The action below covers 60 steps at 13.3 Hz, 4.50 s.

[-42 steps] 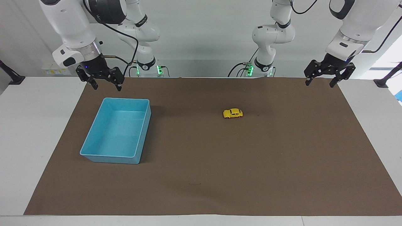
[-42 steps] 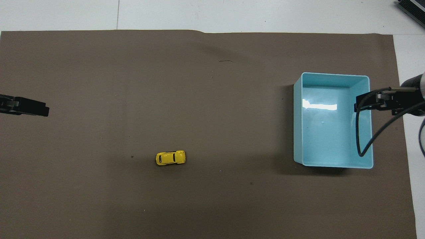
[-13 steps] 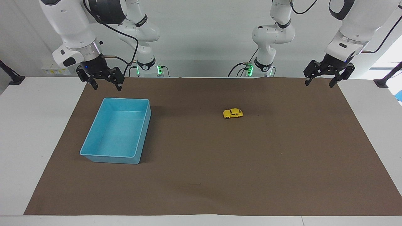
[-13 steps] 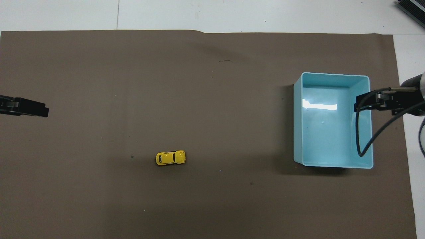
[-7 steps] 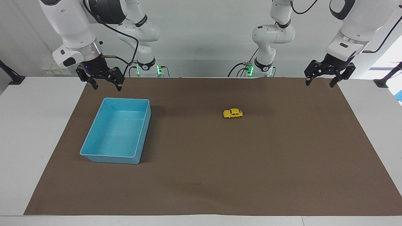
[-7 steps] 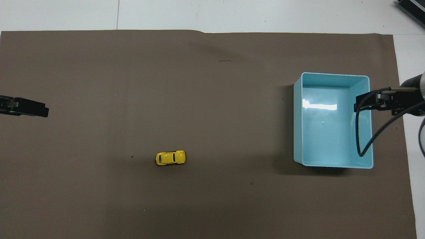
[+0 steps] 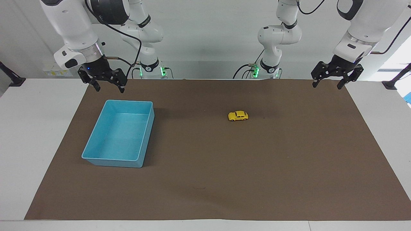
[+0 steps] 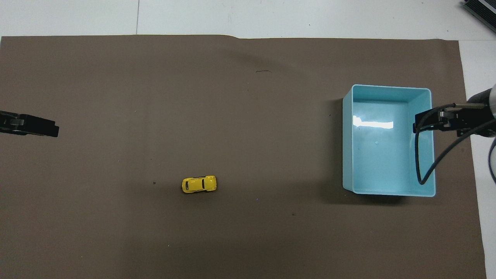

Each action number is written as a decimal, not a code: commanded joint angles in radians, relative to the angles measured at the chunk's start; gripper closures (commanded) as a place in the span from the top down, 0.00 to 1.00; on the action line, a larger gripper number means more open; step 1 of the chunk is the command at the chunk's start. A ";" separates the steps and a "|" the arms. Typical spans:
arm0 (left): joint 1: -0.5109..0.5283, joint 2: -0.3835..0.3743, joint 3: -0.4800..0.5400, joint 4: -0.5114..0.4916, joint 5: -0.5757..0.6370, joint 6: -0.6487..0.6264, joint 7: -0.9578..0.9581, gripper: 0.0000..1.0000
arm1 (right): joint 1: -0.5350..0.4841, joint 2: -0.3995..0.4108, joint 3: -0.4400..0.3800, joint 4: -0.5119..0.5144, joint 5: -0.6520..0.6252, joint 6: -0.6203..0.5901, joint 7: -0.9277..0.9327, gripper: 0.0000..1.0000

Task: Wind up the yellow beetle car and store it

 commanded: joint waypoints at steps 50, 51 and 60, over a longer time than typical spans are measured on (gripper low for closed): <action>-0.546 0.096 -0.016 -0.738 -0.176 0.836 -2.548 1.00 | -0.009 -0.001 0.003 0.006 -0.010 -0.011 -0.029 1.00; -0.546 0.092 -0.016 -0.764 -0.176 0.858 -2.548 1.00 | -0.009 -0.001 0.003 0.006 -0.010 -0.009 -0.029 1.00; -0.562 0.073 -0.013 -0.806 -0.172 0.873 -2.542 0.88 | -0.009 -0.001 0.003 0.005 -0.010 -0.011 -0.026 1.00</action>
